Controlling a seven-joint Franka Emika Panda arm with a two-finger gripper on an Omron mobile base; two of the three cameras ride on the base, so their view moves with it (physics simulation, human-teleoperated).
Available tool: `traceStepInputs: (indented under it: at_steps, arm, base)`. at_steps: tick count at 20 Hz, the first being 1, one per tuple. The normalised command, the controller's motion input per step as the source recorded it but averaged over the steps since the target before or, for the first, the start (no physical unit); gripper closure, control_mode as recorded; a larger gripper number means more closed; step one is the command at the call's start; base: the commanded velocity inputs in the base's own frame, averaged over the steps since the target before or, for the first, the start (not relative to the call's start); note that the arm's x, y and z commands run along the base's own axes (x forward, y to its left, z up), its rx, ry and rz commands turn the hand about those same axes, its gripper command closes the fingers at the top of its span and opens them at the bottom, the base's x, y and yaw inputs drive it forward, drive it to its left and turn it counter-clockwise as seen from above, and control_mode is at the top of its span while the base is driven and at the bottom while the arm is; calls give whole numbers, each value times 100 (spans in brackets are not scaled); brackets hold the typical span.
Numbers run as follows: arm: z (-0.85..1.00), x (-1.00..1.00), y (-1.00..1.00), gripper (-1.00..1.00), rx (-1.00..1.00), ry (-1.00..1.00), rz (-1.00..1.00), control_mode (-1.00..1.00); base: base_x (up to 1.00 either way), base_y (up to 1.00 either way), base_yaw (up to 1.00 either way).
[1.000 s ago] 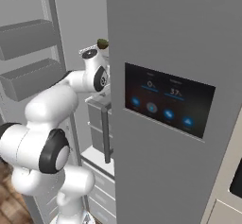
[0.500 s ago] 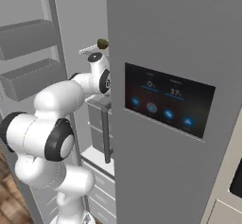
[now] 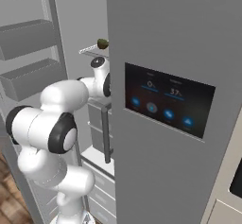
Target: Take the pear and carrot from the second highest rack and move them to the highest rack where the kiwi and squash are located, to maximize freezer space. Close the freezer door after rearranging.
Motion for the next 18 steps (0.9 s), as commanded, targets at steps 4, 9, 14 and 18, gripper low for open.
traceStepInputs:
  at_steps: [4, 9, 14, 18]
  arm:
    - [-14, 35, -8, -100, 0, 0, 0, -100]
    - [-34, 24, 0, -100, 0, 0, 0, -100]
    - [-10, 15, -2, -100, 0, 0, -3, -100]
    - [0, 11, -10, -100, 0, -8, -5, -100]
  base:
    - [0, 0, 0]
    - [0, 0, 0]
    - [0, 0, 0]
    - [0, 0, 0]
